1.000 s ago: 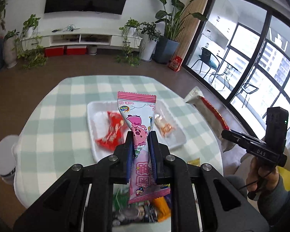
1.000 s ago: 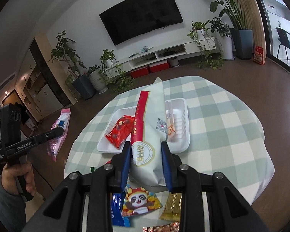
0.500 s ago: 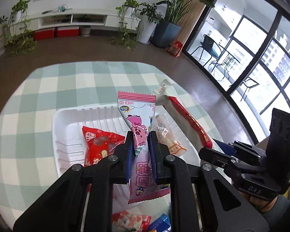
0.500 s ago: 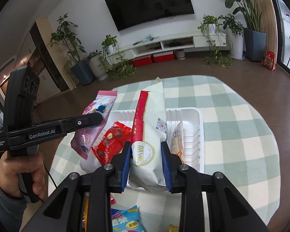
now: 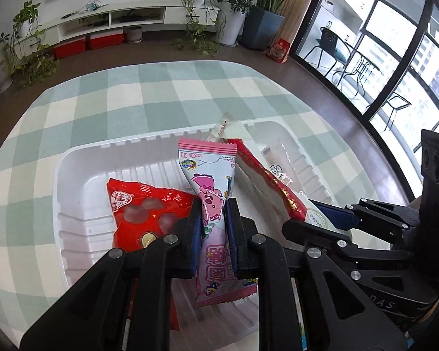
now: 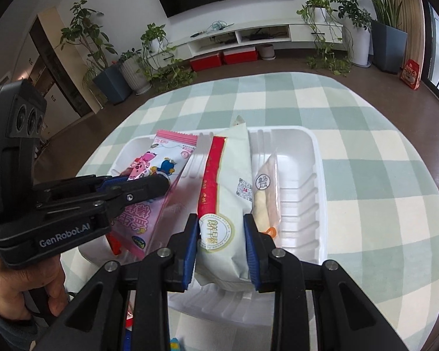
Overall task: Organize snacks
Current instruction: 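Carry the pink packet with the left tool while the right tool carries the bread bag to the tray, then open the left tool in the tray while the right tool releases the bread bag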
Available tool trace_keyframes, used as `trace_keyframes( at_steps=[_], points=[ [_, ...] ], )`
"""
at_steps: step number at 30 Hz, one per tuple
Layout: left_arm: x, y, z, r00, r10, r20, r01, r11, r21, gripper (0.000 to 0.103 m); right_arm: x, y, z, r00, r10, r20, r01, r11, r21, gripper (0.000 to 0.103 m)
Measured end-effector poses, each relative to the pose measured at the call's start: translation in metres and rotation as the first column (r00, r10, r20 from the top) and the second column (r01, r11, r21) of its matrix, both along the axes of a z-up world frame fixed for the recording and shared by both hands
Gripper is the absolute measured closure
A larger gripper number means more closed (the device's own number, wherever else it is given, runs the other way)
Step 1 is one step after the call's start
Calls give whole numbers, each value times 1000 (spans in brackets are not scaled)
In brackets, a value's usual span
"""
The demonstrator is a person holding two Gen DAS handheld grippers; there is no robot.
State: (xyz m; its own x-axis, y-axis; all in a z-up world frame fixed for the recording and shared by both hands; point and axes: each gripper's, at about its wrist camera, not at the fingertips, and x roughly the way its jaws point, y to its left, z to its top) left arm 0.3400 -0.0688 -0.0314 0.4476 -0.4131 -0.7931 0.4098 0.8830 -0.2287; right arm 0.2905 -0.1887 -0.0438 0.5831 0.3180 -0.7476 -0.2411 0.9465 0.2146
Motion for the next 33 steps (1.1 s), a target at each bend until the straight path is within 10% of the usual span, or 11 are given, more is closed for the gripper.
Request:
trace_keyframes(
  at_steps=[22,25,27,33],
  points=[
    [-1,-3,-14,1000,5,2,-5,999,39,84,-3,7,-15,999,25,-37,-26,999,-38,69],
    [-4,-2,-11,1000,16,15,-17,999,33,69,-2,6,-14,999,19,-33,-20,999,-38,69],
    [-6,-1,-8,999,21,29,-21,1000,20,42,-4,6,-13,999,16,-28,-17,999,-41,68],
    [-13,5,5,999,35,40,-35,999,3,41,-6,2,-6,1000,6,-6,-6,999,-36,66]
  ],
)
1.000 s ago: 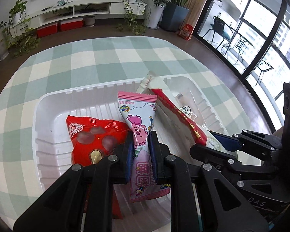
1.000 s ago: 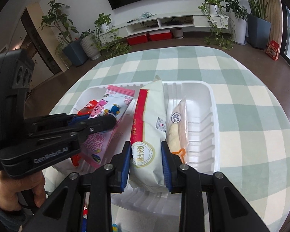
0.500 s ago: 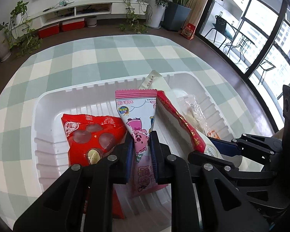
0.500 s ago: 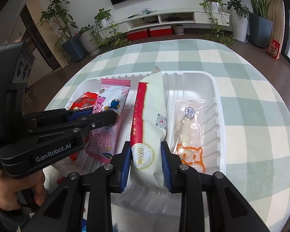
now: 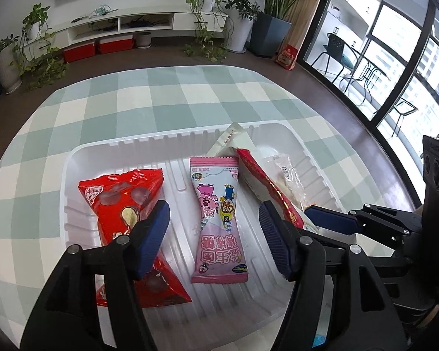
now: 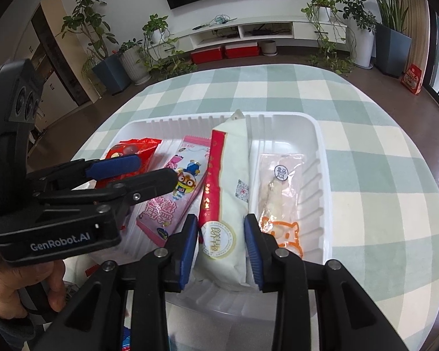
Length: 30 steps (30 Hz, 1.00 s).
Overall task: Organize snacks
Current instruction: 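Open the left tool in the tray while the right tool releases the bread bag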
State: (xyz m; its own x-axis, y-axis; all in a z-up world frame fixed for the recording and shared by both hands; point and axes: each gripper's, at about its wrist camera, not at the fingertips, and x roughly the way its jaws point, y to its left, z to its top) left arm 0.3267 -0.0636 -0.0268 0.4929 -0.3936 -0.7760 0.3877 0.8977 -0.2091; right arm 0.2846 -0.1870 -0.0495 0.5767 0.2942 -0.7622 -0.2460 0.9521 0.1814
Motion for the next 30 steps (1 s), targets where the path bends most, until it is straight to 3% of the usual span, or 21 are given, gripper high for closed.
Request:
trace_keyframes(
  at_steps=[7,10,15,20,26,30],
  points=[
    [-15,13,19,999,25,37,-25,1000,-12,28,-4,-4,12,999,-2,42,2,1000,-4,60],
    [-26,22,36,997,35,74,-33,999,-23,16,-6,-8,22,998,-8,61,8,1000,-3,57],
    [-51,44,76,986,74,149,-65,996,-66,2,-16,-24,53,990,-47,135,42,998,35,40],
    [-79,69,119,968,95,231,-63,988,-142,0,-33,-44,94,966,-106,237,88,992,89,34],
    [-140,94,157,927,29,373,6,996,-92,0,-84,-69,139,931,-143,335,70,973,221,15],
    [-172,118,150,960,14,279,10,996,-84,0,-130,-74,138,929,-122,348,18,958,287,11]
  ],
)
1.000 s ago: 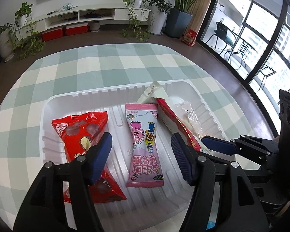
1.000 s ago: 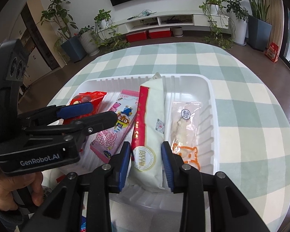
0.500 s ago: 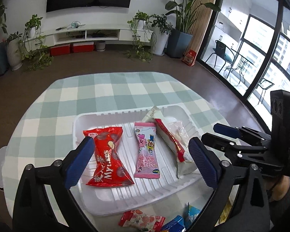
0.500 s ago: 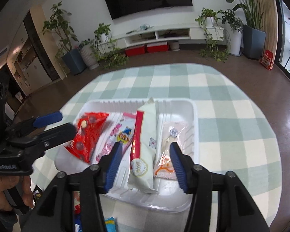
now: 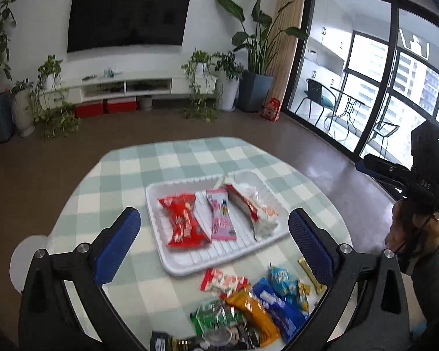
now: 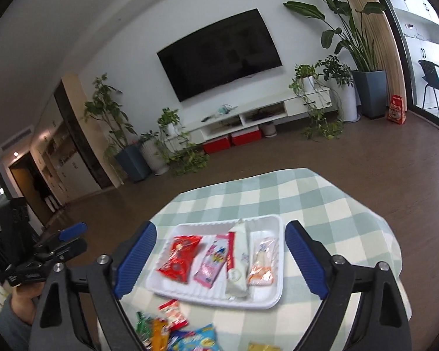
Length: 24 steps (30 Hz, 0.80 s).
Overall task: Organize snacks
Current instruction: 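Open the left tool in the tray while the right tool releases the bread bag, then grasp the black coffee-print bar with the left tool while the right tool reaches the red-gold wrapper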
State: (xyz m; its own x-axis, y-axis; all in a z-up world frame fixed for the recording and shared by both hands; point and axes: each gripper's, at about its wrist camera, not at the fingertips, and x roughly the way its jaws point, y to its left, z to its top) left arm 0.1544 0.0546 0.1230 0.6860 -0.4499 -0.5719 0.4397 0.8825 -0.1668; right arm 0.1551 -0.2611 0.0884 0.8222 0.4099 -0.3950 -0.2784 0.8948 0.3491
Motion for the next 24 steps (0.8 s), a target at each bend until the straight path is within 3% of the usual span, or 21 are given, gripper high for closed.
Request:
trace_keyframes(
  at_steps=[5,9,11,13,17,20,24],
  points=[
    [-49,15,-38,997,-63,-38,66,994,90,0,-49,-5,-40,996,27,-81,-21,997,80,11],
    [-79,24,-74,990,-94,-102,103,991,84,0,-80,-13,-84,981,22,-195,4,991,132,11],
    [-102,27,-85,990,-114,-78,122,988,96,0,-92,-19,-101,968,25,-251,16,987,160,11],
    [-117,23,-96,991,-122,-61,130,979,159,0,-104,-23,-114,957,25,-288,26,985,172,9],
    [-141,17,-105,984,-181,5,175,958,226,0,-123,-25,-122,954,25,-299,25,986,164,6],
    [-137,12,-104,974,-226,-9,221,943,250,0,-127,-17,-127,949,61,-309,-12,988,157,7],
    [-110,10,-109,954,-263,-142,294,912,286,0,-129,1,-136,936,117,-331,-77,988,131,7]
  ],
)
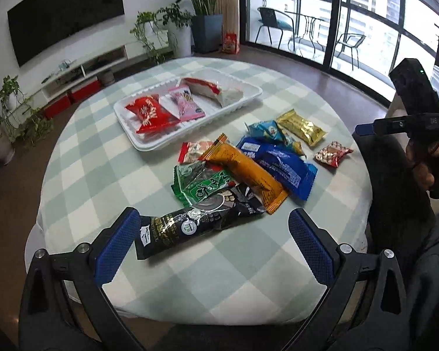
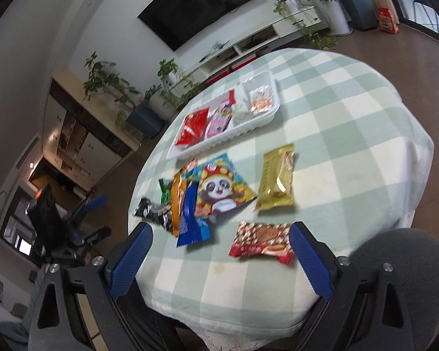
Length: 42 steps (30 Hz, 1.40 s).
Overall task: Organize snacks
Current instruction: 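Grasp the black coffee-print bar with the left tool while the right tool reaches the red-gold wrapper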
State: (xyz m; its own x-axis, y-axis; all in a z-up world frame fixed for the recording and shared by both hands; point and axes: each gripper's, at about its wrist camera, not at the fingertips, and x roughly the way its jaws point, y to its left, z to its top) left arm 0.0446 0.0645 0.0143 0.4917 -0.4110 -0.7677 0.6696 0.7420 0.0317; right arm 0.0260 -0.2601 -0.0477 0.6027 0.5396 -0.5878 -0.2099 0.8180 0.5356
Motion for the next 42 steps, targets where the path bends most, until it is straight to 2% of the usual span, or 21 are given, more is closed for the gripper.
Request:
trace_keyframes(
  at_steps=[4,7,9,13,16,19,20,21,24,27,33,37,40,42],
  points=[
    [15,-14,-10,989,-144,-10,145,985,98,0,-2,12,-6,999,38,-13,-38,999,-15,7],
    [26,-29,-27,967,-251,-31,252,942,223,1,-1,14,-8,999,42,-23,-42,999,-17,7],
    [36,-36,-37,955,-290,-54,294,915,277,1,0,12,-8,999,35,-26,-35,999,-16,7],
    [60,-44,-50,931,-337,-138,363,888,282,9,4,8,-9,999,20,-37,-21,1000,-17,7],
    [75,-49,-65,922,-340,-187,384,864,325,14,6,6,-11,999,9,-47,-10,1000,-19,7],
    [85,-50,-83,908,-332,-255,406,848,342,26,8,5,-13,999,6,-52,-7,1000,-23,7],
    [86,-49,-84,903,-333,-272,411,854,318,32,8,5,-14,998,6,-54,-7,1000,-24,7],
    [87,-48,-85,899,-332,-284,412,862,297,42,8,5,-14,998,6,-57,-7,1000,-26,7],
    [84,-48,-86,887,-340,-312,427,862,274,58,9,5,-15,998,4,-61,-6,999,-35,7],
    [79,-49,-87,889,-328,-320,422,858,292,63,11,6,-15,998,5,-62,-7,999,-35,7],
    [74,-53,-90,921,-238,-308,333,891,309,65,10,11,-15,998,13,-54,-16,998,-60,7],
    [74,-54,-92,939,-157,-307,251,921,297,65,10,15,-11,999,26,-30,-30,990,-137,7],
    [76,-53,-93,937,-119,-329,213,940,265,67,10,17,-6,997,71,-12,-72,977,-202,7],
    [65,-51,-90,931,-120,-345,213,946,244,69,13,21,-3,991,136,7,-129,952,-277,7]
  ],
)
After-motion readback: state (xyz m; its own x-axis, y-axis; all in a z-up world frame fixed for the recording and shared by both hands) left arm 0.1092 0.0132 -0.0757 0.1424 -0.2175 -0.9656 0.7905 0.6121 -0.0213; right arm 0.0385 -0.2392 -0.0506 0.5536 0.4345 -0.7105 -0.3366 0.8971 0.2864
